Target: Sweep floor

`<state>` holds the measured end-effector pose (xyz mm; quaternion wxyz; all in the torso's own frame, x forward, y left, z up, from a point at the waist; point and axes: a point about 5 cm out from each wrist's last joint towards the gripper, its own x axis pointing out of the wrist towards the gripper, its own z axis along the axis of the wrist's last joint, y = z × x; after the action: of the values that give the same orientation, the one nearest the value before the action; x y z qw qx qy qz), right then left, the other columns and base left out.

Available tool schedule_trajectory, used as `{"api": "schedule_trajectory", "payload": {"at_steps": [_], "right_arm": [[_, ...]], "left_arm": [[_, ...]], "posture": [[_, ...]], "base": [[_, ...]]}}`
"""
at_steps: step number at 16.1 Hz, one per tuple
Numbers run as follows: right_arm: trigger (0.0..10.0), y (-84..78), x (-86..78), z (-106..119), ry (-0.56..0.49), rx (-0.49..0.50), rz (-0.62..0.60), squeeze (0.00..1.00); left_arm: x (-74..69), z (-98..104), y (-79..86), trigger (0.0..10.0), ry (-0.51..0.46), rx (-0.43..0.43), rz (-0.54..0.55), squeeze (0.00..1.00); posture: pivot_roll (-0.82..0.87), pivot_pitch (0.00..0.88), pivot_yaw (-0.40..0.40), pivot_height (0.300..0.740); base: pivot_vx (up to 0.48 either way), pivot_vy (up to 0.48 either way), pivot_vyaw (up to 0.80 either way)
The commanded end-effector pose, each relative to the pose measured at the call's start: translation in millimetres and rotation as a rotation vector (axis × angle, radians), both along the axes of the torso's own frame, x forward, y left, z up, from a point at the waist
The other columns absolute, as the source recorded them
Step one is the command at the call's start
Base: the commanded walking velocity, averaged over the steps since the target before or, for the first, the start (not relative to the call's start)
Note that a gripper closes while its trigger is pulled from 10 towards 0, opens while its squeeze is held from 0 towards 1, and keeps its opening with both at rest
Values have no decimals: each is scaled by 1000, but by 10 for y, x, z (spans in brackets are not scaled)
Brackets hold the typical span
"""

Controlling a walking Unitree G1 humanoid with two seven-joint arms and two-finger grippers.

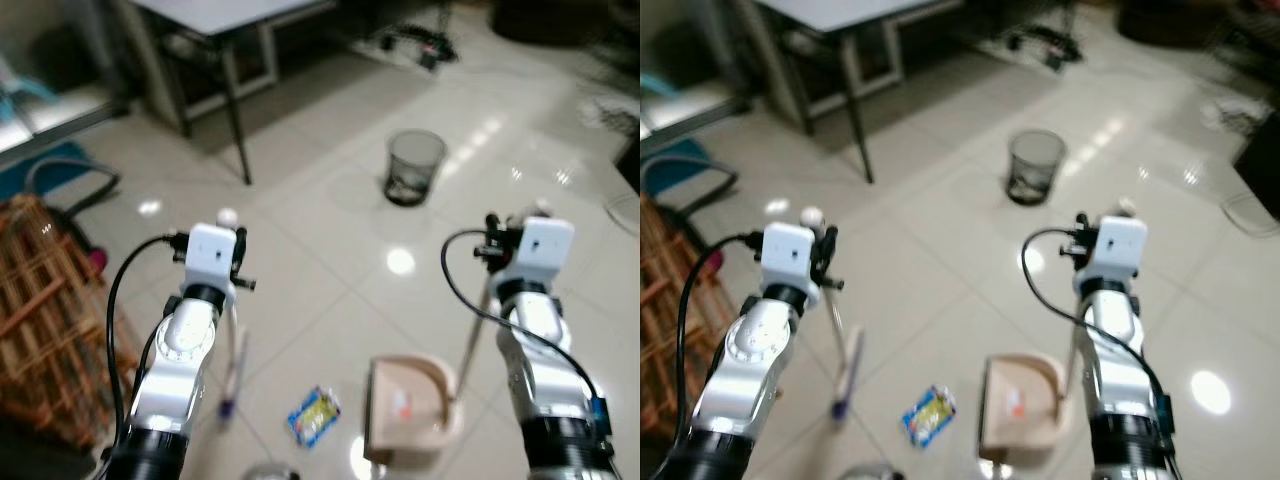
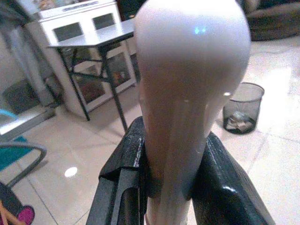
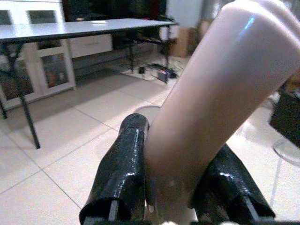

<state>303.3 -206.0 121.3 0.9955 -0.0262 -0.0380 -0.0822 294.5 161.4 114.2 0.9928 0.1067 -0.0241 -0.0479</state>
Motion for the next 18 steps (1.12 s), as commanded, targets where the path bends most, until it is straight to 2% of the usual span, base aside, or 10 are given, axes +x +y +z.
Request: {"api": "schedule_trajectory", "payload": {"at_steps": [1, 6, 10, 13, 14, 18], "right_arm": [[10000, 83, 31, 105, -56, -3, 22, 0], [10000, 81, 28, 34, -26, -65, -3, 0], [10000, 6, 38, 20, -82, -71, -26, 0], [10000, -9, 64, 26, -106, -84, -19, 0], [10000, 2, 123, 23, -122, -108, 4, 0], [10000, 80, 203, 2, -151, -90, 39, 0]], "left_arm": [[-5, 28, 69, 10000, -15, 27, 18, 0], [-17, -9, 82, 10000, 1, 55, 12, 0], [95, -64, 64, 10000, 23, 91, -1, 0], [138, -103, 15, 10000, 44, 85, -33, 0], [208, -97, -49, 10000, 46, 67, -58, 0], [284, -110, -92, 10000, 39, 37, -44, 0]], "posture": [[38, 83, 25, 740], [44, 123, 38, 740], [42, 180, 62, 740], [49, 206, 72, 740], [56, 242, 80, 740], [59, 264, 82, 740]], "base": [[0, 0, 0], [0, 0, 0], [0, 0, 0], [0, 0, 0], [0, 0, 0], [0, 0, 0]]}}
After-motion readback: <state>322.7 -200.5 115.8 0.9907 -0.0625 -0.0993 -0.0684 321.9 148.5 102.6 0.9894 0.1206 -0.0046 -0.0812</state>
